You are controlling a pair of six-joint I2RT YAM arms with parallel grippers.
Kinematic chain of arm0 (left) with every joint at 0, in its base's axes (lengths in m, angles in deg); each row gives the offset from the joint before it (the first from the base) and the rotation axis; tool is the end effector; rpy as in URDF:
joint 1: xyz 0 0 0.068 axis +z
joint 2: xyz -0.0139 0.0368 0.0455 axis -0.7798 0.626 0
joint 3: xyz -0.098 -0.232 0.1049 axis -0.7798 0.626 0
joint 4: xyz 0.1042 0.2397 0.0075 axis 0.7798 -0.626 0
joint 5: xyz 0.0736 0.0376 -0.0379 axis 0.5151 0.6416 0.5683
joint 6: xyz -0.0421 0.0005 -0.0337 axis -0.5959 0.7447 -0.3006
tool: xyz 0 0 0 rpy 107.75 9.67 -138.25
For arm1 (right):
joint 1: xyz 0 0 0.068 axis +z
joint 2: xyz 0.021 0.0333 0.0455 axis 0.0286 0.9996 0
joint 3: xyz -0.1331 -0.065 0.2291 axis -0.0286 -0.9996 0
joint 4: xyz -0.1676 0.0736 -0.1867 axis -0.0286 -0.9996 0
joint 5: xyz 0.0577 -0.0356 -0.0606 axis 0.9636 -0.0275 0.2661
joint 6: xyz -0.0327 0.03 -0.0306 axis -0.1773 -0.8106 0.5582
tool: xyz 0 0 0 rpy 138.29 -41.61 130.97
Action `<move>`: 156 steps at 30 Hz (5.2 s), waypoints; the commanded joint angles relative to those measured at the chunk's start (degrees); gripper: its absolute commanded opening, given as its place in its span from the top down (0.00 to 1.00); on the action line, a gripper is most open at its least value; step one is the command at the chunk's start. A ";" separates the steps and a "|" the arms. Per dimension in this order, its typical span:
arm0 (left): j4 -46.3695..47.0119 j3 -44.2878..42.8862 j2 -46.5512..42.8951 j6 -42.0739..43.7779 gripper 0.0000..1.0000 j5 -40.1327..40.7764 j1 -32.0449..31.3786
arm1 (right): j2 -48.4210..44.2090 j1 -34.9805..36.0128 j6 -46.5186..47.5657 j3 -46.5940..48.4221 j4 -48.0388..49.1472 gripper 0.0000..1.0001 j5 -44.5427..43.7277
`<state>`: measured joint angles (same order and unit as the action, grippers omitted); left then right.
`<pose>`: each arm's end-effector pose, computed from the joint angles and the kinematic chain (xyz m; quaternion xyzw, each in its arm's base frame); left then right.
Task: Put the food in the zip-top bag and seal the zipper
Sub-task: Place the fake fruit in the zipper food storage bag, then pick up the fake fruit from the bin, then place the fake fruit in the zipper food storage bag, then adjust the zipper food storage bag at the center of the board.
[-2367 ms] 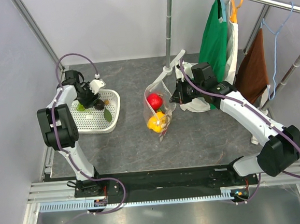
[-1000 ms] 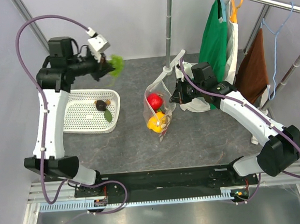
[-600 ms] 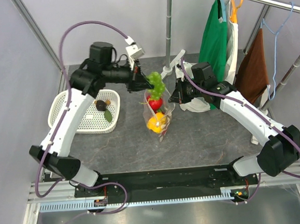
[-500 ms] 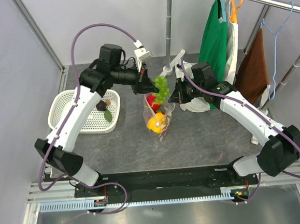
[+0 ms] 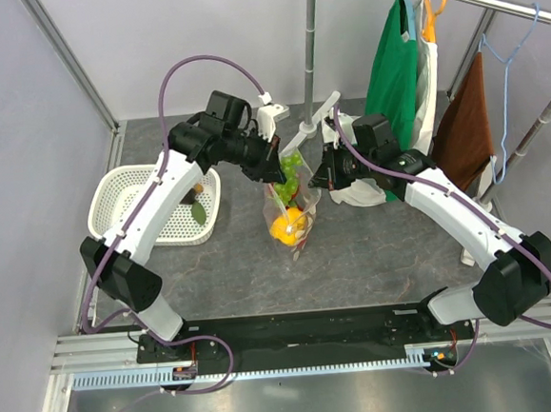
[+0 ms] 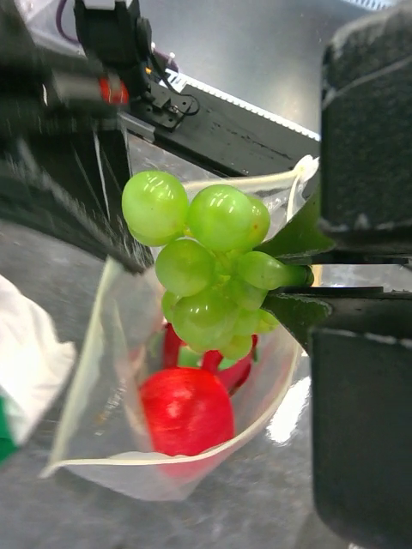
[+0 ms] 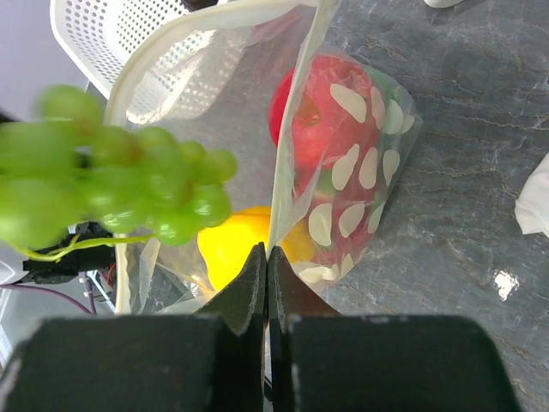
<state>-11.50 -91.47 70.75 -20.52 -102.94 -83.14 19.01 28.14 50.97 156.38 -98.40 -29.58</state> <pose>0.2814 -0.1988 0.3984 0.3915 0.8027 -0.3472 0.2860 0.2692 0.1510 0.3334 -0.1414 0.8624 0.3559 0.3311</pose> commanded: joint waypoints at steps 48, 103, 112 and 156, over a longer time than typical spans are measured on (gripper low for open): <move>11.39 15.26 10.08 3.49 0.22 23.56 38.58 | -1.53 0.13 1.92 3.61 1.36 1.00 1.15; 7.52 2.17 -11.01 -2.75 0.63 1.41 12.32 | -0.99 0.22 2.01 3.09 1.54 1.00 2.12; 4.89 1.55 -3.73 -0.81 0.59 8.35 -1.32 | -2.05 0.13 2.54 3.18 0.92 1.00 2.47; -21.40 -2.25 -7.03 3.50 0.98 -10.45 2.19 | 2.77 -0.05 9.91 18.44 -13.66 1.00 6.07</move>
<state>-27.57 -93.08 70.59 -19.40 -100.84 -80.74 19.53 28.14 56.41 164.49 -107.25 -25.91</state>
